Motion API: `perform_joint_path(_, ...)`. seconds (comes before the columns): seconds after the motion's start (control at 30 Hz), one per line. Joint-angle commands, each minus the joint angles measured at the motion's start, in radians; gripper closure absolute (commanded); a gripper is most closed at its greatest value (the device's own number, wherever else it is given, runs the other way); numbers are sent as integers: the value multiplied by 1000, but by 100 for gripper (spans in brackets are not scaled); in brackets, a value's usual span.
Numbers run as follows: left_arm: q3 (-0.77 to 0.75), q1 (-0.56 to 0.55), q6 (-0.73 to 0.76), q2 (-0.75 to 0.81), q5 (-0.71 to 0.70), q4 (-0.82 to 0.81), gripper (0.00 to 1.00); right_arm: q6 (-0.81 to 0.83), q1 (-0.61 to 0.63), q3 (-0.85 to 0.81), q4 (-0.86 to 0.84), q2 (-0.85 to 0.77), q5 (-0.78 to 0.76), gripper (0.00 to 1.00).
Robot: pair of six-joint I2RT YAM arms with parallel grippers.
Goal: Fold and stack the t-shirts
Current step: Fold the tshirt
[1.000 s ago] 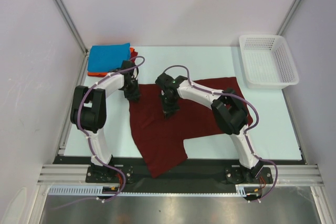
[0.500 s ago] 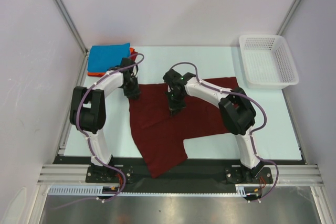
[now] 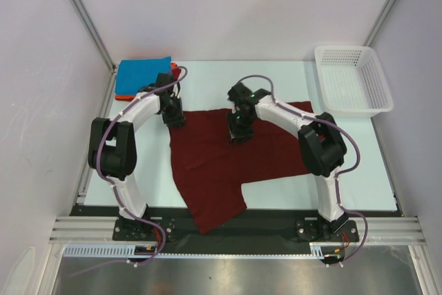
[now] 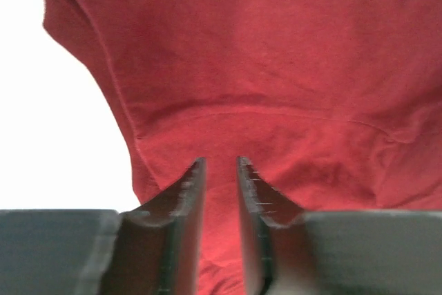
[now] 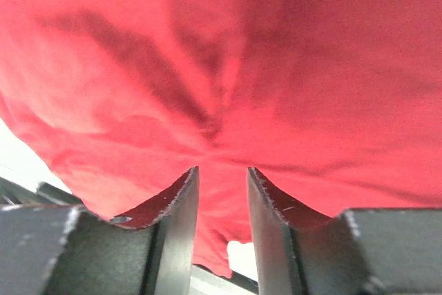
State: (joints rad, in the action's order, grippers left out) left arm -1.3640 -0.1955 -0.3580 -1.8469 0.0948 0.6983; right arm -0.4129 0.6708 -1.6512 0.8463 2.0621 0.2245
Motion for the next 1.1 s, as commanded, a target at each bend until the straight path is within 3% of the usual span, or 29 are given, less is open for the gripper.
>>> perform_joint_path(0.0, -56, -9, -55, -1, 40, -36, 66, 0, -129, -2, -10, -114, -56, 59)
perform_joint_path(0.03, -63, -9, -70, -12, 34, -36, 59, -1, -154, -2, -13, -118, -85, 56)
perform_joint_path(0.13, -72, -12, -120, -38, 13, -71, 52, 2, -249, -4, -42, -123, -146, 48)
perform_joint_path(0.33, -67, -21, -261, -115, -40, -79, 58, 28, -378, -65, -35, -36, -220, 48)
perform_joint_path(0.5, -40, 2, -288, -181, -23, -100, 60, 46, -464, -75, -41, 10, -250, 48)
perform_joint_path(0.77, -17, 73, -220, -195, -86, -83, 59, 109, -525, -122, -52, 99, -318, 48)
perform_joint_path(1.07, -33, 163, -153, -190, -55, -56, 55, 140, -536, -249, -15, 205, -343, 48)
